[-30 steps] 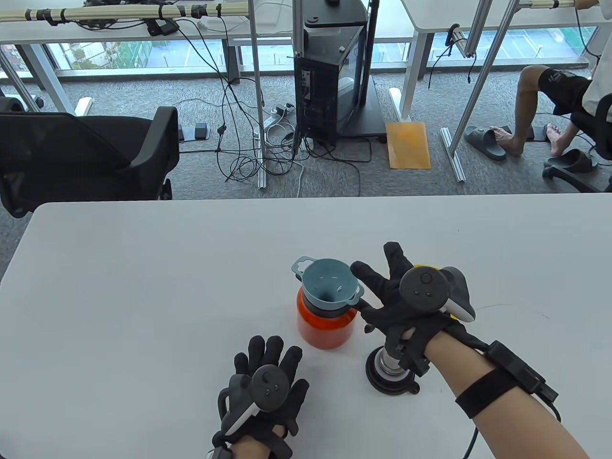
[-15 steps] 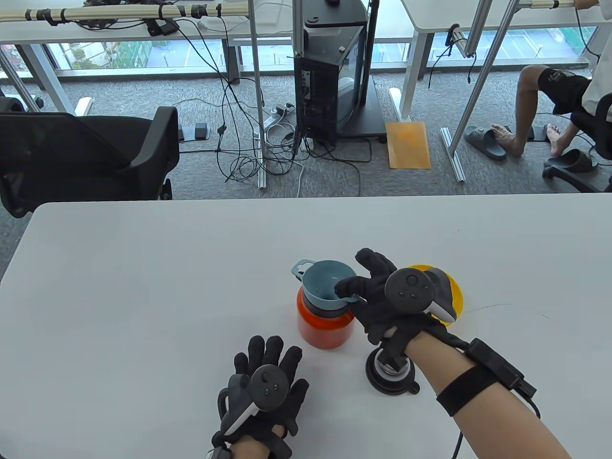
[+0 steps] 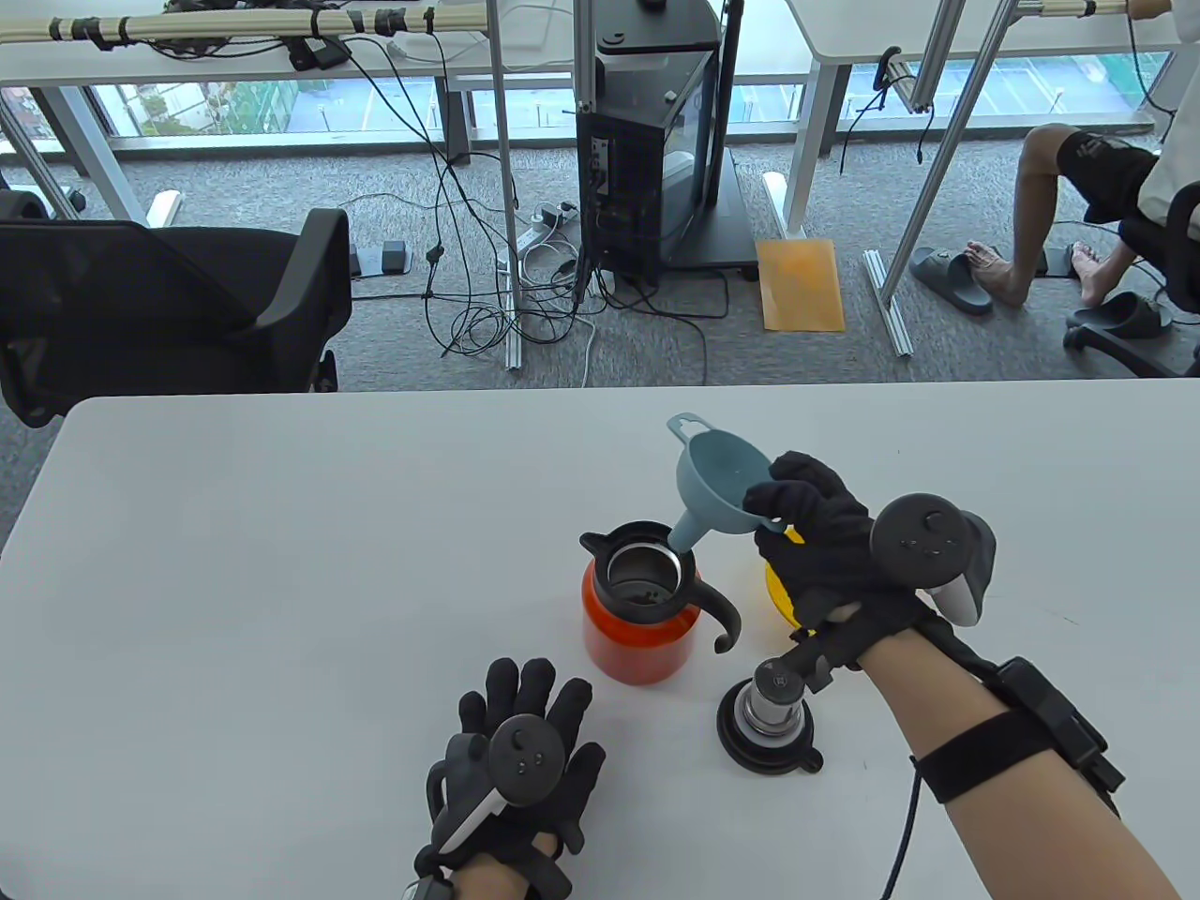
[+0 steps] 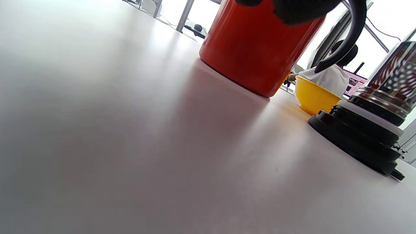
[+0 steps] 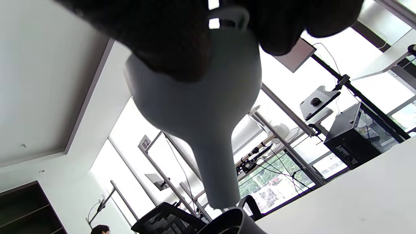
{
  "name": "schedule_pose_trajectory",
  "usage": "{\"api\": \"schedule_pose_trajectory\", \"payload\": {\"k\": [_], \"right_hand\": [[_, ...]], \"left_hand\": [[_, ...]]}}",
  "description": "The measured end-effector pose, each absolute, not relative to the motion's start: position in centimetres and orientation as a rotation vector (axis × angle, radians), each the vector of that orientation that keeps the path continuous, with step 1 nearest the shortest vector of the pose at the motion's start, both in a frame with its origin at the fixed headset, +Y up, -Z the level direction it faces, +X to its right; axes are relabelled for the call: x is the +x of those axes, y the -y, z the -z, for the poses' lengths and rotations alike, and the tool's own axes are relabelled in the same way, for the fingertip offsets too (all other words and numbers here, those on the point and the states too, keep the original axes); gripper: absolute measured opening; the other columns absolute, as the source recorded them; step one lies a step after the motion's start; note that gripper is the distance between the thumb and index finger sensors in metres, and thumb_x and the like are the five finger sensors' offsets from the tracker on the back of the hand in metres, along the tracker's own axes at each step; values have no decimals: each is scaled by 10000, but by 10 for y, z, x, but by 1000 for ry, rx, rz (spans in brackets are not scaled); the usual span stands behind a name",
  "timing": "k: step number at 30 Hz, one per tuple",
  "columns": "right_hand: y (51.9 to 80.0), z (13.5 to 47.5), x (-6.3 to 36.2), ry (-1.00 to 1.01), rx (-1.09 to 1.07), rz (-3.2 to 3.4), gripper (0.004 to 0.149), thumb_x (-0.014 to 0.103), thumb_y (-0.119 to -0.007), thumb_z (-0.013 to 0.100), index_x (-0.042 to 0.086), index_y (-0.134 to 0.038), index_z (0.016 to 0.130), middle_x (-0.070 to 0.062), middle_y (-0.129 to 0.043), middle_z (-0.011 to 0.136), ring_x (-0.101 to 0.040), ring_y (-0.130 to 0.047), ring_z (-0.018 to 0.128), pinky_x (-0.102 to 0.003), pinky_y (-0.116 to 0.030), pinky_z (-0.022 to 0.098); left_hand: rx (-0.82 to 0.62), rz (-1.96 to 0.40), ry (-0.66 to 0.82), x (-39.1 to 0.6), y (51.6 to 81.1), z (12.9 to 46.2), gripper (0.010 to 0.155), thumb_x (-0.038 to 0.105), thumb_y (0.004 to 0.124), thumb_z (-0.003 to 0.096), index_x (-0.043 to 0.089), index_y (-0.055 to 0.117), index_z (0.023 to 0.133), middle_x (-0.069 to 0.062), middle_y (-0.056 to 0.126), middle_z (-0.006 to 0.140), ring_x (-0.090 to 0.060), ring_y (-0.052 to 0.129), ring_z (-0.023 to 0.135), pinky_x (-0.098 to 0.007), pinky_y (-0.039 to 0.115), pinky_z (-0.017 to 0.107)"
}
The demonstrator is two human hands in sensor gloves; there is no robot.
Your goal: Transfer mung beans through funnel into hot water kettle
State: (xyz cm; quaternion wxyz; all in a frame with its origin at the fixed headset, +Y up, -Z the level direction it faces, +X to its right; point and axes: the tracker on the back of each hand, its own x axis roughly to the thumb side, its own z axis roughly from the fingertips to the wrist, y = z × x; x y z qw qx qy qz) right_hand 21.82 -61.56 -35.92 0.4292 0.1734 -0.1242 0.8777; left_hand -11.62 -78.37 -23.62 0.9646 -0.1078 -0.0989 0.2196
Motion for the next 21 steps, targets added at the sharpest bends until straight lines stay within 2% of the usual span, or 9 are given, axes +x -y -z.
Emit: {"api": "schedule_pose_trajectory", "payload": {"k": [5,10,21], "right_hand": [[630,362,254,316,287,-2177,441,170,-866,442,94,-762,863,-312,-517,1003,-576,-644,870,-661,-600,583],[664,360,290,262,134,-2211,444,183,-862,447,84,-752,866,-320,-537,993,-578,-663,864,-660,-619,573],[724,351,330,49,-79,-2239,456,199,-854,459,61,-736,877,-323,-557,981,-587,-672,855,-662,-636,565]], "left_hand": [[-220,-446,199,-116,784,236,715,555,640,483,370,324,1097,-9,86,1162,-351,-51,1036,-644,46,696],[-221,-447,199,-117,784,236,715,555,641,482,371,325,1096,-9,85,1161,-351,-52,1036,-644,47,696],[-226,-445,201,-116,784,236,717,555,640,482,369,323,1098,-6,85,1161,-353,-55,1035,-642,50,697]]}}
